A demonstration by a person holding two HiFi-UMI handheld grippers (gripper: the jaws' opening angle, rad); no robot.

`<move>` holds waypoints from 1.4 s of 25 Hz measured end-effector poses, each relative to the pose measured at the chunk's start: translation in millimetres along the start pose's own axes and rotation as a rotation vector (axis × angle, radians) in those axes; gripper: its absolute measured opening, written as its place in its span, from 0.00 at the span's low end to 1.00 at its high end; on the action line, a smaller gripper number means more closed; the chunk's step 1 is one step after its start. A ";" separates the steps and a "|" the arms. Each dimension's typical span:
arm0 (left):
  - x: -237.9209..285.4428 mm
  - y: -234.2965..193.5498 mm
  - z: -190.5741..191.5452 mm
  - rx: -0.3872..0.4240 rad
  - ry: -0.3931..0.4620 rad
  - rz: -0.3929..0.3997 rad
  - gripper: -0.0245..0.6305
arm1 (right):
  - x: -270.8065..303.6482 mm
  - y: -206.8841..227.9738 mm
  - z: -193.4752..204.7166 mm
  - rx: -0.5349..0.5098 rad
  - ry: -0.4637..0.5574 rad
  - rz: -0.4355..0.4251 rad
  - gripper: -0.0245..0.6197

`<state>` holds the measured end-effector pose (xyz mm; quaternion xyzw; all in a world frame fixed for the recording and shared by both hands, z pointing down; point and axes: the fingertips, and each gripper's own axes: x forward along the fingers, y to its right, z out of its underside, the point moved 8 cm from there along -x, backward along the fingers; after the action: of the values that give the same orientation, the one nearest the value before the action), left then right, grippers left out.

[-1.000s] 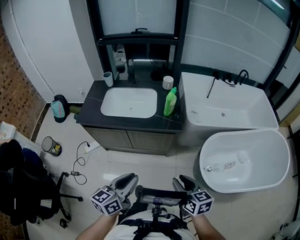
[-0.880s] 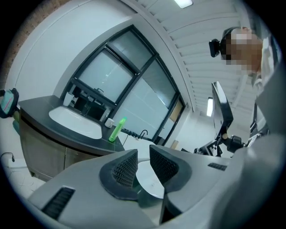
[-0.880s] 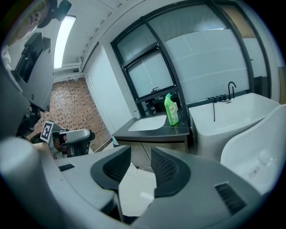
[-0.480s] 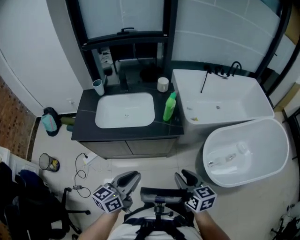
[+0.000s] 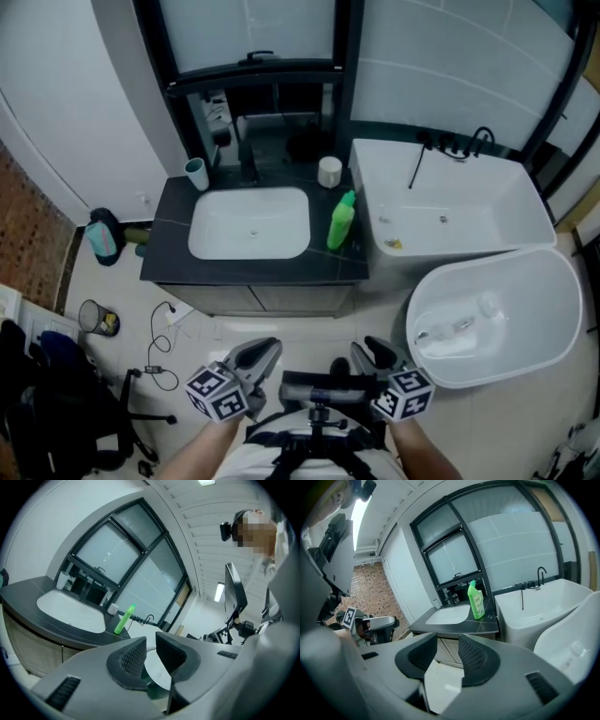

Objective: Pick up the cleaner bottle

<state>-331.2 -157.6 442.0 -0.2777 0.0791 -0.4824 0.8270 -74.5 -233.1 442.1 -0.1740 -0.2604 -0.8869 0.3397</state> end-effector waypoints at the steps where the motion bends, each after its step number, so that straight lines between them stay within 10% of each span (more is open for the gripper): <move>1: 4.8 2.0 -1.5 0.004 0.003 -0.017 0.13 | 1.1 6.3 -5.1 -0.006 0.000 -0.009 0.26; 15: 90.3 31.2 -15.9 0.021 0.057 -0.123 0.13 | 13.9 94.9 -62.4 -0.062 -0.018 -0.125 0.26; 35: 74.5 5.5 -51.6 0.110 0.086 -0.080 0.14 | 21.0 76.6 -68.7 -0.028 0.037 -0.076 0.26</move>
<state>-308.7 -238.0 406.2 -0.2140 0.0767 -0.5301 0.8169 -45.3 -332.2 423.4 -0.1523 -0.2479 -0.9059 0.3078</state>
